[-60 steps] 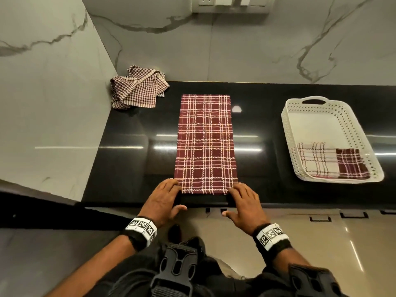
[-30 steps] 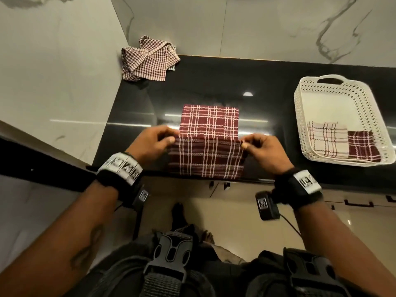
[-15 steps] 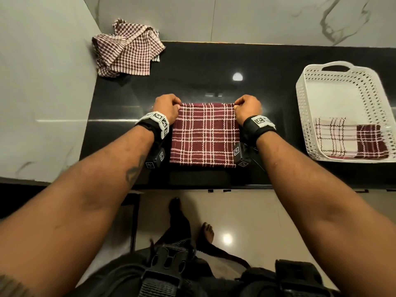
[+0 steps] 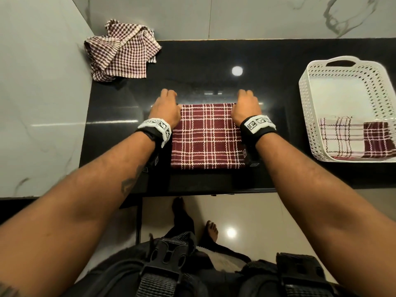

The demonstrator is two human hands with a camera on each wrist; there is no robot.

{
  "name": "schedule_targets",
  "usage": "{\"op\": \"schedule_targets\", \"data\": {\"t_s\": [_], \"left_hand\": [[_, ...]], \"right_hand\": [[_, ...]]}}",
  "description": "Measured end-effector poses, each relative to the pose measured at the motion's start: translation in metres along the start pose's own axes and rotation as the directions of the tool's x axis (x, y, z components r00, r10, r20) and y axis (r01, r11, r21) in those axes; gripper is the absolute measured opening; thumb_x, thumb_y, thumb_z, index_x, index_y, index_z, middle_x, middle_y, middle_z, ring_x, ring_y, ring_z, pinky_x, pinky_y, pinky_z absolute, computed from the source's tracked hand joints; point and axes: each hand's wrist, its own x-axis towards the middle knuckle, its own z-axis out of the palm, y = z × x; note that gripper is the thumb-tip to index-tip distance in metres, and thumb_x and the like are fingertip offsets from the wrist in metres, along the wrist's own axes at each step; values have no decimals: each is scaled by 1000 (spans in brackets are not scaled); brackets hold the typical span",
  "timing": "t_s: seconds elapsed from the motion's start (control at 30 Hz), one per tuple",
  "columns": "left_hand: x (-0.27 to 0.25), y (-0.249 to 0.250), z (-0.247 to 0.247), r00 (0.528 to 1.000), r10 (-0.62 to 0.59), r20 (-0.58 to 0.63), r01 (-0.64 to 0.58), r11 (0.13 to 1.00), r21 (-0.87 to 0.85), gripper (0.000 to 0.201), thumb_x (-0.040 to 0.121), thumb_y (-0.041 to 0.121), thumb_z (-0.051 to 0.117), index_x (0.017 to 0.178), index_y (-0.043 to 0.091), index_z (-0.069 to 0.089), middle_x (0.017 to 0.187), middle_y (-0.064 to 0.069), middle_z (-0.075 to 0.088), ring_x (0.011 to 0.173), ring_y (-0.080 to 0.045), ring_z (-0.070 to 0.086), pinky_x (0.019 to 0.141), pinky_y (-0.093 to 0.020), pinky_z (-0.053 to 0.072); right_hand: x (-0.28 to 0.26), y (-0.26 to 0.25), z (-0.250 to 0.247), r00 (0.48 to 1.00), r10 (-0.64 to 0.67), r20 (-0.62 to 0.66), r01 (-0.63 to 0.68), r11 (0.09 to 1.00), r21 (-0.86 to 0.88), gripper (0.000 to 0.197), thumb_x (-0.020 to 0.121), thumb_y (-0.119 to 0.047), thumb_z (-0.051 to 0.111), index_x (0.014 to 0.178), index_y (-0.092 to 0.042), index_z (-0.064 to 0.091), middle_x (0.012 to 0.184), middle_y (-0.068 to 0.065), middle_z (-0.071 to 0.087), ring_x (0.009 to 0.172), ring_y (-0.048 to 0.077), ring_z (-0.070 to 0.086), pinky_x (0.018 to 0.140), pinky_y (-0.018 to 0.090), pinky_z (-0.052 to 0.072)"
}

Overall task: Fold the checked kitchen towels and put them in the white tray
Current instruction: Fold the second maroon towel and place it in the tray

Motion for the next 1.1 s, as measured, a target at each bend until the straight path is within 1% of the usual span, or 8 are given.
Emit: {"op": "schedule_targets", "data": {"t_s": [0.1, 0.17, 0.27, 0.33, 0.5, 0.6, 0.77, 1.1], "left_hand": [[-18, 24, -1, 939, 345, -7, -338, 925, 173, 39, 96, 25, 50, 132, 12, 51, 132, -11, 50, 115, -31, 52, 98, -45, 46], [-33, 34, 10, 866, 477, 149, -499, 840, 213, 51, 98, 35, 47, 144, 12, 44, 151, -10, 42, 136, -29, 41, 114, -44, 33], [-55, 22, 27, 870, 352, 346, -462, 826, 322, 68, 102, 52, 23, 158, 15, 14, 166, -6, 9, 153, -23, 9, 124, -45, 10], [-67, 2, 26, 901, 272, 337, -389, 851, 354, 72, 101, 57, 15, 159, 16, 5, 167, -4, 0, 153, -21, 1, 124, -45, 4], [-79, -14, 7, 928, 151, 341, -290, 867, 405, 67, 102, 46, 22, 159, 15, 8, 167, -6, -2, 154, -22, 0, 124, -47, 1], [-83, 19, 6, 927, 225, 301, -326, 880, 346, 62, 102, 34, 27, 158, 13, 14, 167, -7, 2, 154, -23, 1, 124, -49, 5], [-111, 44, 30, 891, 222, 397, -354, 886, 299, 64, 104, 46, 18, 159, 17, 1, 166, -4, -6, 153, -20, -3, 124, -47, 3], [-140, 17, 17, 946, 161, 282, -247, 920, 304, 65, 102, 42, 27, 158, 14, 13, 167, -5, 6, 154, -21, 1, 123, -47, -2]], "right_hand": [[-25, -28, 1, 978, -207, -6, 207, 977, -42, 28, 93, -15, 53, 120, -10, 55, 125, 14, 57, 115, 34, 55, 95, 50, 49], [-47, -41, 20, 920, -317, 229, 338, 939, -59, 47, 98, -29, 49, 139, -10, 42, 147, 13, 41, 138, 33, 38, 111, 57, 35], [-63, -25, 44, 804, -301, 514, 448, 873, -190, 77, 100, -55, 27, 157, -14, -5, 165, 6, -13, 152, 26, -12, 120, 59, -3], [-62, 0, 43, 812, -269, 518, 436, 870, -231, 83, 96, -66, 19, 156, -18, -14, 162, 4, -23, 150, 25, -20, 118, 58, -11], [-67, 35, 16, 903, -24, 428, 227, 874, -430, 81, 98, -58, 20, 157, -8, -5, 164, 12, -12, 151, 29, -14, 116, 60, -13], [-82, 7, 18, 920, -165, 357, 296, 888, -353, 69, 98, -35, 28, 157, -7, 6, 166, 13, -4, 152, 30, -8, 117, 63, -8], [-116, -3, 42, 802, -324, 502, 432, 895, -111, 66, 104, -44, 21, 158, -18, -5, 165, 2, -13, 152, 23, -12, 119, 58, -7], [-123, 36, 14, 930, -175, 324, 247, 949, -197, 72, 97, -36, 38, 156, -5, 10, 165, 15, -4, 152, 31, -10, 114, 63, -11]]}}
